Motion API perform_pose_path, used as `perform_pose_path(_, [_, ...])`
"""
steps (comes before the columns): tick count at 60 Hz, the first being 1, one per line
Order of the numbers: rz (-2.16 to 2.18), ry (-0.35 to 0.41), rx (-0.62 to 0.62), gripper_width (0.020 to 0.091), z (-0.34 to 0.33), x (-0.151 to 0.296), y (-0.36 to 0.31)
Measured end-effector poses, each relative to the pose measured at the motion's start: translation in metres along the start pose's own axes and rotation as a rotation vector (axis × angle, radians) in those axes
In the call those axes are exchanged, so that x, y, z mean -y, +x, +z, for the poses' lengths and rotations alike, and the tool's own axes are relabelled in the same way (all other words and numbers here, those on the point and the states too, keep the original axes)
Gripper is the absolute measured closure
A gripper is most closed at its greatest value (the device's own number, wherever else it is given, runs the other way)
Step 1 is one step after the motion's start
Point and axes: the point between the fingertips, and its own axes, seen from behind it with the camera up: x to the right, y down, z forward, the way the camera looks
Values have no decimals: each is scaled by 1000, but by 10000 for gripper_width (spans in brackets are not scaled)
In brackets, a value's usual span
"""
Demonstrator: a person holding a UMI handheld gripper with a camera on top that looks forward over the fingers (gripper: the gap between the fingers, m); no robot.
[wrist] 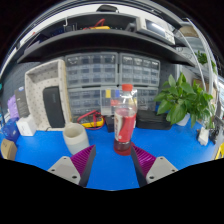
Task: Pour water
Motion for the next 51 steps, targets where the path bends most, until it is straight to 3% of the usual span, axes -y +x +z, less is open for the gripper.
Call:
perform_pose_path(25, [-8, 92, 107, 396, -99, 78, -95])
perform_pose_path(51, [-65, 61, 144, 395, -135, 62, -121])
